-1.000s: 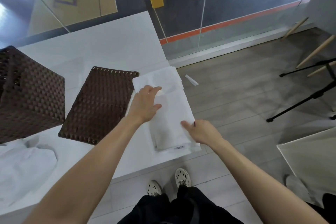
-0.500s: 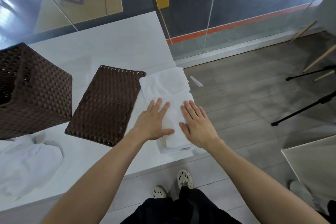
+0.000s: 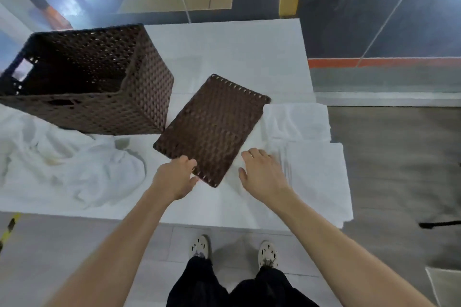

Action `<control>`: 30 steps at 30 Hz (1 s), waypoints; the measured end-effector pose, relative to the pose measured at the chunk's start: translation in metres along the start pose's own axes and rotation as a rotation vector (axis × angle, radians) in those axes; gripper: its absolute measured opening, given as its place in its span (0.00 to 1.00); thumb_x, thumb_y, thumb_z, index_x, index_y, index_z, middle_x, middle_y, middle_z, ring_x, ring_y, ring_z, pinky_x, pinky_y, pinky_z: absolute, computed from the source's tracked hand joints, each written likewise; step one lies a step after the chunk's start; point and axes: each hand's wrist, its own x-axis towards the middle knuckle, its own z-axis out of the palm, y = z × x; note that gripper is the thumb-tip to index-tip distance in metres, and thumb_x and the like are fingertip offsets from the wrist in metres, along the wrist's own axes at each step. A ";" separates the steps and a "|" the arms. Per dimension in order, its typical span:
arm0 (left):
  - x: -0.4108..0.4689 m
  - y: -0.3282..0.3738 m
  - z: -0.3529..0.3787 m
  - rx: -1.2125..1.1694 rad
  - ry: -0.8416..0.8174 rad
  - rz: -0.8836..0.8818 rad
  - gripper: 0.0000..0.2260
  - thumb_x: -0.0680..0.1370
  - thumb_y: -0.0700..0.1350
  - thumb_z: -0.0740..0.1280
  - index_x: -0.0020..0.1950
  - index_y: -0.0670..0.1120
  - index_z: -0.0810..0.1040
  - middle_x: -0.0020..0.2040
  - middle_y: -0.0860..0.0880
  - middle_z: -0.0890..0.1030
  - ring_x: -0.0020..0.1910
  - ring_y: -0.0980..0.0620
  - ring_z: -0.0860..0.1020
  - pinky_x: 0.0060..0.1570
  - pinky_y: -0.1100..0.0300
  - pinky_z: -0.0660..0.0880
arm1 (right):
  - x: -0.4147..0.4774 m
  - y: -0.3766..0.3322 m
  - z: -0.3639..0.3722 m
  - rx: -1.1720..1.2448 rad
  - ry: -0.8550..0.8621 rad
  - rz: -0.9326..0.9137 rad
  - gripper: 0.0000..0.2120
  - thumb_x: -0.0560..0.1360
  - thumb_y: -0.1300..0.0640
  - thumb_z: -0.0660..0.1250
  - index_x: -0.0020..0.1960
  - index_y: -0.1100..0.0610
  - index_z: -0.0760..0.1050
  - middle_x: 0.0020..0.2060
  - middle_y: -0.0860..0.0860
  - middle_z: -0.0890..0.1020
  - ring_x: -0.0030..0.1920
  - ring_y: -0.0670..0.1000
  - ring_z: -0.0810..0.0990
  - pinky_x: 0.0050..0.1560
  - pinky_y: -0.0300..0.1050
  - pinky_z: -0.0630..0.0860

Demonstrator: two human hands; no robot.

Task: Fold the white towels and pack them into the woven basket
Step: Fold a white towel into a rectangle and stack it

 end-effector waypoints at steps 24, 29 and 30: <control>0.067 -0.214 0.040 -0.059 -0.065 0.178 0.17 0.85 0.53 0.64 0.74 0.52 0.77 0.69 0.50 0.77 0.68 0.46 0.77 0.64 0.48 0.77 | 0.133 -0.096 0.174 -0.035 -0.394 0.148 0.37 0.83 0.37 0.64 0.86 0.39 0.49 0.86 0.53 0.44 0.85 0.59 0.37 0.83 0.68 0.44; 0.086 -0.219 0.020 -0.081 0.011 0.153 0.17 0.85 0.52 0.63 0.74 0.53 0.76 0.69 0.51 0.76 0.68 0.48 0.76 0.64 0.50 0.76 | 0.167 -0.067 0.157 -0.037 -0.447 0.049 0.38 0.83 0.43 0.67 0.85 0.39 0.49 0.86 0.50 0.41 0.85 0.56 0.36 0.84 0.67 0.43; 0.088 -0.220 0.017 -0.073 0.008 0.143 0.18 0.85 0.53 0.63 0.75 0.53 0.76 0.69 0.51 0.76 0.68 0.48 0.76 0.64 0.50 0.76 | 0.175 -0.063 0.155 -0.034 -0.445 0.041 0.38 0.83 0.44 0.68 0.85 0.39 0.49 0.86 0.50 0.41 0.85 0.56 0.36 0.84 0.67 0.43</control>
